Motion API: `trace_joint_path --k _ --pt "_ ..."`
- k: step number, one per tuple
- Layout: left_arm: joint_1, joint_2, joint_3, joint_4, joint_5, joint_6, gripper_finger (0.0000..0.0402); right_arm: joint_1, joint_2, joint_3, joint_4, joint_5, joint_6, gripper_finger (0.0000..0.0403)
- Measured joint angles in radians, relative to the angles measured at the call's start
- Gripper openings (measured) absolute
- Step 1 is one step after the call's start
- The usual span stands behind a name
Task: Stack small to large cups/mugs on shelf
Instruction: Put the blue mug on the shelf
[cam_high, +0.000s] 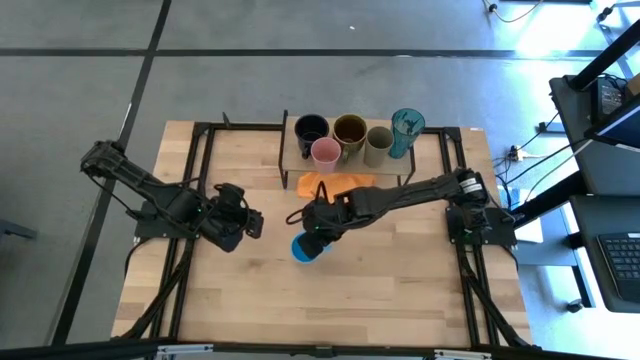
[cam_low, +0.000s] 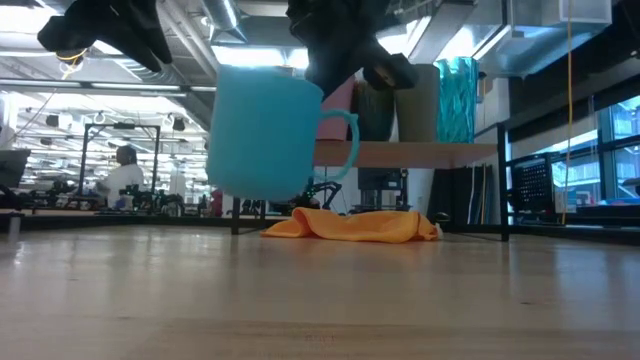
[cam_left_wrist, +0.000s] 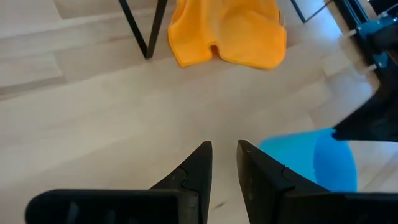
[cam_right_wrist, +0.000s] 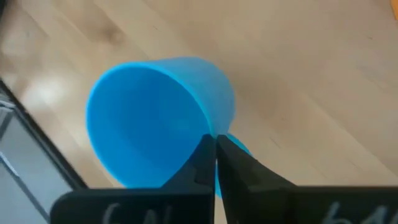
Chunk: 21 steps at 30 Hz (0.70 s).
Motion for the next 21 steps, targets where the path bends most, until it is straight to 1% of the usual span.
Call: trace_joint_path --k 7,14,17,21 --pt "-0.022 0.000 0.000 0.005 0.011 -0.006 0.0069 0.001 0.044 -0.001 -0.007 0.009 -0.011 0.0009" --pt "-0.044 0.001 0.000 0.009 0.011 -0.018 0.0069 0.001 0.060 -0.001 -0.006 0.005 -0.020 0.0011" --pt "-0.056 0.001 0.000 0.010 0.011 -0.027 0.0069 0.001 0.066 -0.001 0.000 0.005 -0.024 0.0022" --pt "-0.073 0.001 0.000 0.010 0.007 -0.039 0.0069 0.002 0.066 -0.001 0.002 0.011 -0.038 0.0048"
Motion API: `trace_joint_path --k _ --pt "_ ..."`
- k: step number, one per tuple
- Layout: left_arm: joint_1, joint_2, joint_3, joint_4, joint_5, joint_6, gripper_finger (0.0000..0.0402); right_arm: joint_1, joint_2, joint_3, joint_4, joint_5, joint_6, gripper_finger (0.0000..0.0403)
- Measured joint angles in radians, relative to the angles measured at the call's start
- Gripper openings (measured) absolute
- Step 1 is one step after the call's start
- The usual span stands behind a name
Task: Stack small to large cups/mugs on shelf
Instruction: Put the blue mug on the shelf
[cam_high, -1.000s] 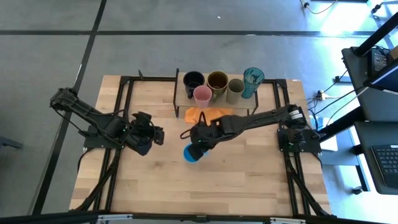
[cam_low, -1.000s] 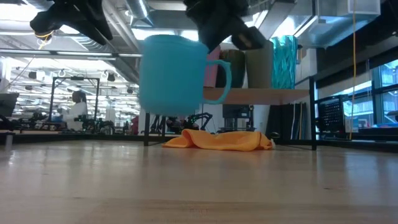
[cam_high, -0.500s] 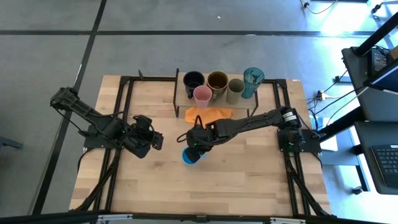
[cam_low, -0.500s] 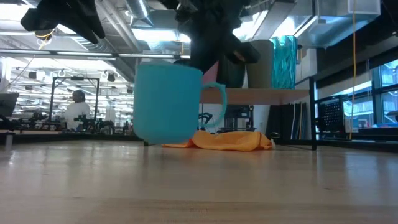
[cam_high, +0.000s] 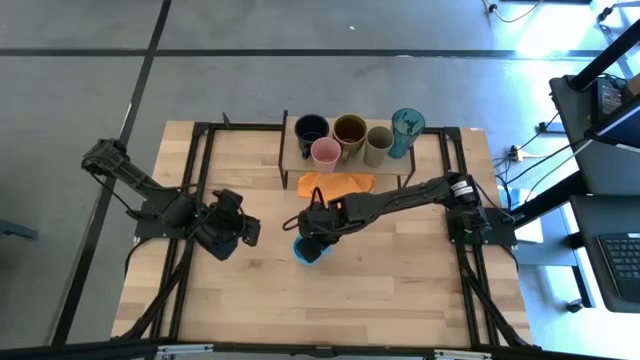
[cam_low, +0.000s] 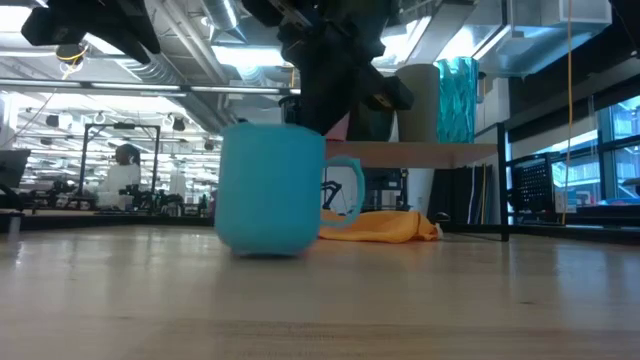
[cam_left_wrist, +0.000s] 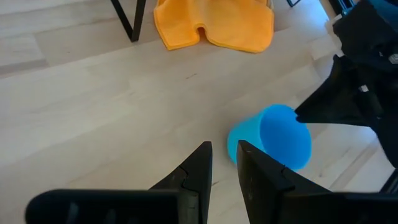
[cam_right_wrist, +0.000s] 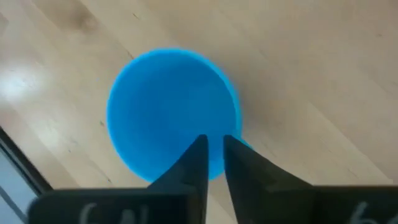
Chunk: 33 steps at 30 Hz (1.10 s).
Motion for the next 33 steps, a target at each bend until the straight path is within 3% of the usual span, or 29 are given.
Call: trace_joint_path --k 7,14,18,25,33 --pt "-0.056 0.047 0.000 0.025 -0.002 -0.092 0.0069 0.000 -0.009 0.000 0.012 0.017 -0.007 0.0097" --pt "-0.127 0.219 0.000 0.252 0.003 -0.163 0.0069 0.005 -0.047 0.000 -0.053 0.021 -0.097 0.0118" --pt "-0.141 0.332 0.000 0.356 0.012 -0.226 0.0069 0.035 -0.045 0.000 -0.164 0.017 -0.110 0.0098" --pt "-0.143 0.480 0.000 0.495 0.012 -0.296 0.0069 0.068 -0.040 0.000 -0.168 0.048 -0.138 0.0009" --pt "-0.141 0.531 0.000 0.510 0.035 -0.308 0.0069 0.068 -0.040 0.000 -0.146 0.152 -0.165 0.0004"
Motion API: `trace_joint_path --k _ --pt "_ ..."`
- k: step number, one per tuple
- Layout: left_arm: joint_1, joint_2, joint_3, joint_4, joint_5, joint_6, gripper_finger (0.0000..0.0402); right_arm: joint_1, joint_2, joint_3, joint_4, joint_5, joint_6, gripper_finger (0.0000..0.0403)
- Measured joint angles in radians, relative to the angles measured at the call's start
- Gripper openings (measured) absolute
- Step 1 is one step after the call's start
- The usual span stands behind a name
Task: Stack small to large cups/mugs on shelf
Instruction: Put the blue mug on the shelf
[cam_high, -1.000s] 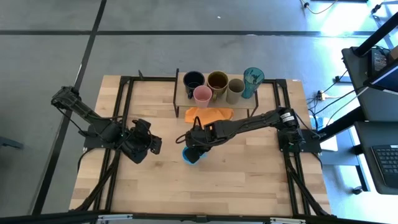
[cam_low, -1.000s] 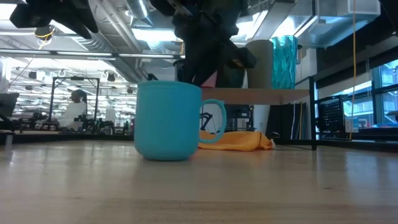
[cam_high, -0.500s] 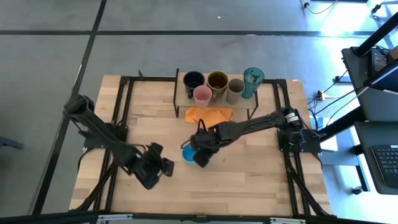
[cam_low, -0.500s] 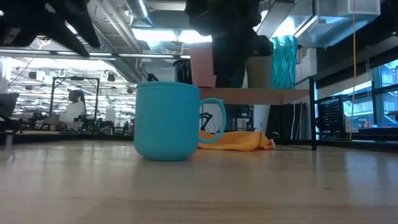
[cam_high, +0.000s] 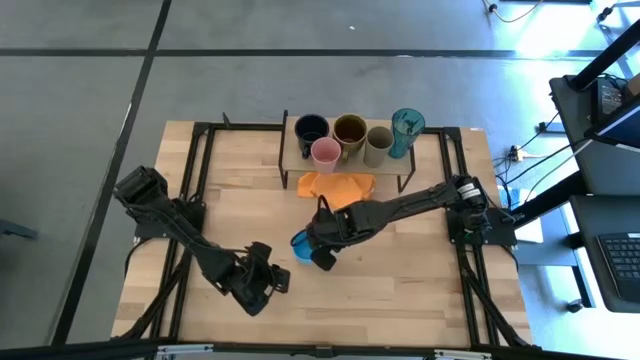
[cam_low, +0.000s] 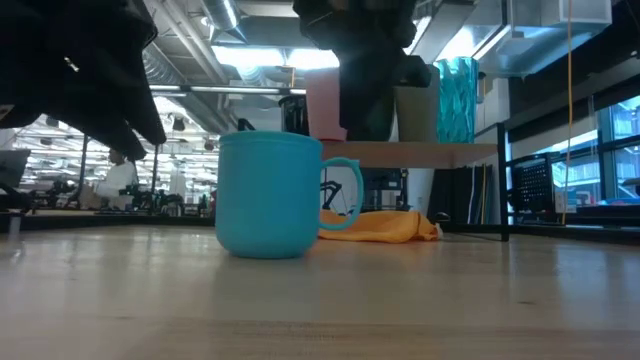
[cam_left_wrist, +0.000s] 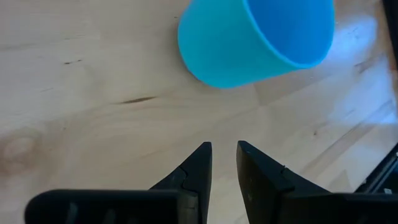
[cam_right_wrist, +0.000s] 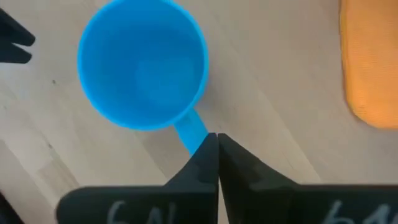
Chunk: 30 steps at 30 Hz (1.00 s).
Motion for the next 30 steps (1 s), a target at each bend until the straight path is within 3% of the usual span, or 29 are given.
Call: trace_joint_path --k 12,30 --pt "0.044 0.000 0.000 0.001 -0.009 0.019 0.0069 -0.001 0.080 0.000 0.024 -0.010 -0.018 0.0002" --pt "0.169 0.000 0.000 0.000 -0.006 0.192 0.0069 0.037 0.081 0.000 0.118 -0.139 0.004 0.0003"
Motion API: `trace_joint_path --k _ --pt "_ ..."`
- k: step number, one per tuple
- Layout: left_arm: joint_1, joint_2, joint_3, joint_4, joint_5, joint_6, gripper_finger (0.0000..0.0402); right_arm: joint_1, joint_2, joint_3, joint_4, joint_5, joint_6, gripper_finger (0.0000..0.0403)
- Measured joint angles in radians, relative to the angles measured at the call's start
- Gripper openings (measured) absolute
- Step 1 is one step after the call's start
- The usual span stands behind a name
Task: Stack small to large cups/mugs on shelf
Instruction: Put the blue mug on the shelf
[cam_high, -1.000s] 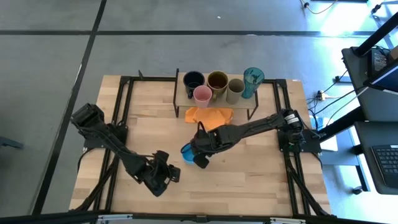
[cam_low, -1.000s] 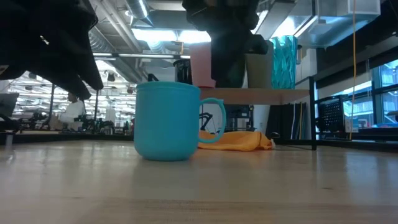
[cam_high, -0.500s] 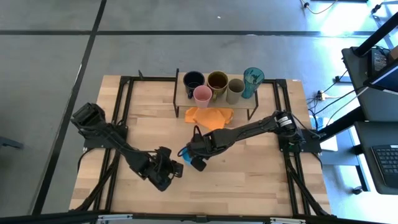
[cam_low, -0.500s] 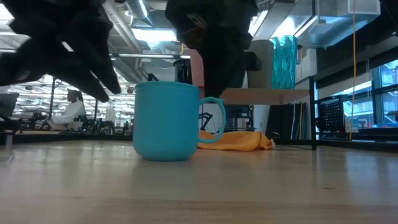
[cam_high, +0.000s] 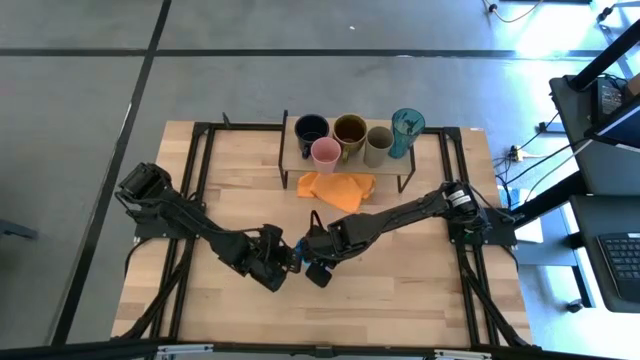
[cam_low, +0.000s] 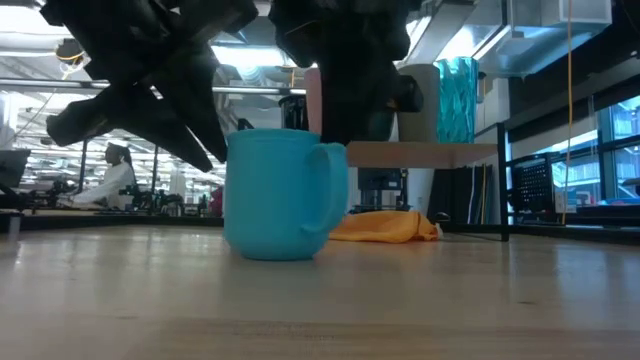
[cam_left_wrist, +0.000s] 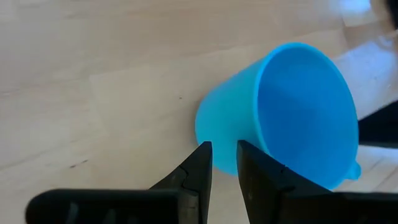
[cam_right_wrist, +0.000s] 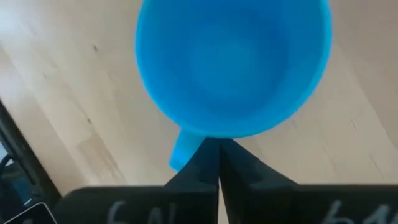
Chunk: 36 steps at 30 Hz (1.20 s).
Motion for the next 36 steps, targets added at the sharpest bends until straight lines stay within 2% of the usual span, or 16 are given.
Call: trace_joint_path --k 13,21,30,36 --pt "0.026 0.000 0.000 -0.015 0.008 0.030 0.0069 0.012 0.000 0.000 0.107 -0.042 -0.022 0.0024" --pt "0.040 -0.001 0.000 -0.021 0.005 0.057 0.0069 0.015 0.000 0.000 0.107 -0.050 -0.028 0.0025" --pt "0.051 -0.002 0.000 -0.034 -0.006 0.083 0.0069 0.046 -0.003 0.000 0.099 -0.125 -0.049 0.0025" --pt "0.050 -0.035 0.000 -0.126 -0.063 0.083 0.0069 0.056 -0.003 0.053 0.064 -0.068 -0.073 0.0026"
